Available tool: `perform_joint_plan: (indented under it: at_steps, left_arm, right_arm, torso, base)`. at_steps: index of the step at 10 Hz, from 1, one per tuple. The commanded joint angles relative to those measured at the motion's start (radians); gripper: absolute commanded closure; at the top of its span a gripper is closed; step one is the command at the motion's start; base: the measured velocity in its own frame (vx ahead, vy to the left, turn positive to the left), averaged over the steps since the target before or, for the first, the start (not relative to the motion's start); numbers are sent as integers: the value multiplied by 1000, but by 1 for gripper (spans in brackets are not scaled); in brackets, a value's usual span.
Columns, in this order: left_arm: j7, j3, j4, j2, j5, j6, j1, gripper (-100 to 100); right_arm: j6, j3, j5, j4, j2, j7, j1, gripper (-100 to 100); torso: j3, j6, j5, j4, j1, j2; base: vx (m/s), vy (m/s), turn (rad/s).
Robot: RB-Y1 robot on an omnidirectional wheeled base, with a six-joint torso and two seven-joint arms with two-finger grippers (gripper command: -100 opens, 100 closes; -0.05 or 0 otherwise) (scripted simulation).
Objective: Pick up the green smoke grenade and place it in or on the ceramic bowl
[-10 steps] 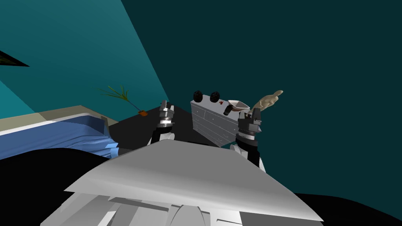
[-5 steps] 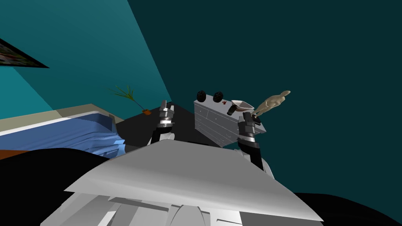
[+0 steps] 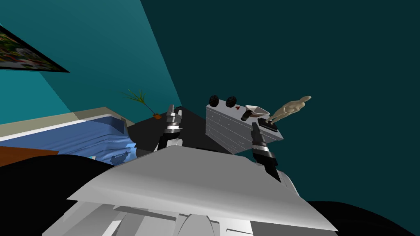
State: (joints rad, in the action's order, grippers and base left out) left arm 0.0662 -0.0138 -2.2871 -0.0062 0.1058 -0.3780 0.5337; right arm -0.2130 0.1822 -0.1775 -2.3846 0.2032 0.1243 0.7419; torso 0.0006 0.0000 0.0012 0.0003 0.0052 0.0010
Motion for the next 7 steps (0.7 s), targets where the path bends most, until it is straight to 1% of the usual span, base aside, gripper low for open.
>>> perform_joint_plan:
  at_steps: [1,5,7]
  left_arm:
    - [0,0,0,0,0,0,0,0]
    - [0,0,0,0,0,0,0,0]
    - [0,0,0,0,0,0,0,0]
  right_arm:
    - [39,25,-42,6,13,18,32,-100]
    - [142,93,-150,17,45,58,94,-100]
    - [188,127,-205,22,54,78,121,-100]
  torso:
    - [0,0,0,0,0,0]
    - [-2,0,0,-1,0,-3]
    - [-2,0,0,-1,-1,-4]
  base:
    - [1,93,68]
    - [27,81,75]
    - [69,68,76]
